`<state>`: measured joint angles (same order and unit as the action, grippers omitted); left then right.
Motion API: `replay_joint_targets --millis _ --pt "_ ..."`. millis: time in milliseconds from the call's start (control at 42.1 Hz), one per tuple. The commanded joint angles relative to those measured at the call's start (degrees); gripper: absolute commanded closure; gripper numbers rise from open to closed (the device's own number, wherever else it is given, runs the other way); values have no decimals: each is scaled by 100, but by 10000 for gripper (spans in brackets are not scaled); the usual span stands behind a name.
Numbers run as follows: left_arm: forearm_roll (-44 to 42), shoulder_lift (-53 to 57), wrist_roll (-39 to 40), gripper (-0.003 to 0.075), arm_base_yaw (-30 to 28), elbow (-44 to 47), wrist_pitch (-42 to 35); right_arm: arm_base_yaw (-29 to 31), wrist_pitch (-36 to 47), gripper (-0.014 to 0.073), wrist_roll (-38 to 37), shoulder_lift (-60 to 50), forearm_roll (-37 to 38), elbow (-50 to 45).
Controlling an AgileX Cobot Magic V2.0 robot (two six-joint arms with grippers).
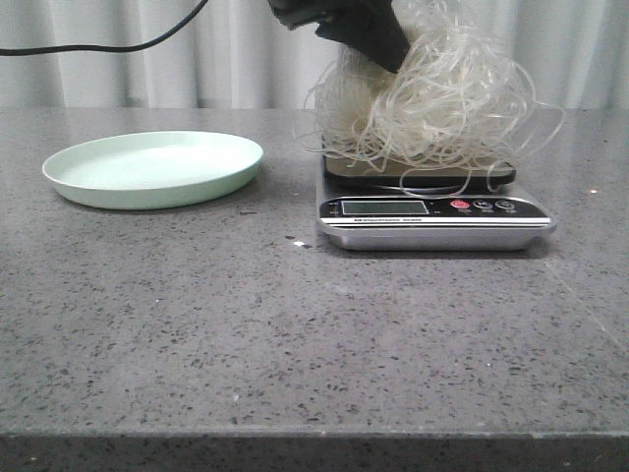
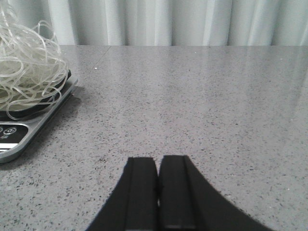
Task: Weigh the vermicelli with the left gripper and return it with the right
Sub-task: 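Lower the vermicelli onto the scale pan and open the left gripper, then withdraw the left gripper and let the scale weigh the noodles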
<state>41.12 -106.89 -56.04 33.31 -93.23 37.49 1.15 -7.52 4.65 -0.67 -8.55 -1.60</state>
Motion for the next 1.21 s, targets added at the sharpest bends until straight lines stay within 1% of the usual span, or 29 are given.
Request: replay_joint_targets --millis 0,119,285,451,523,570,713,903,974,1045,1117,1188 --pt "206 288 13 570 10 -217 -210 42 471 442 27 -86 -34 43" --pt "175 288 13 542 -4 -217 40 42 471 442 27 -86 -34 43" --pt "67 300 13 414 -4 -226 339 42 471 442 27 -86 -34 43" --pt "-86 359 13 280 -4 -276 456 42 471 442 27 -86 -34 43" --pt "-182 409 50 237 -42 -289 479 42 471 442 27 -86 -34 43" --pt "-226 450 50 221 -88 -289 503 42 471 442 27 -86 -34 43" --pt "-226 648 50 216 -335 -289 814 42 471 442 27 -86 -34 43" --pt "-226 995 134 217 -768 -289 1609 42 515 442 27 -86 -34 43" --pt "-215 1136 228 223 -900 -289 1799 42 515 442 27 -86 -34 43" --pt "-215 1284 249 258 -1025 -289 1944 42 515 442 27 -86 -34 43" --pt "-215 1447 249 316 -1141 -289 2050 42 515 442 27 -86 -34 43" --pt "-215 1601 249 394 -1257 -289 2143 42 515 442 27 -86 -34 43"
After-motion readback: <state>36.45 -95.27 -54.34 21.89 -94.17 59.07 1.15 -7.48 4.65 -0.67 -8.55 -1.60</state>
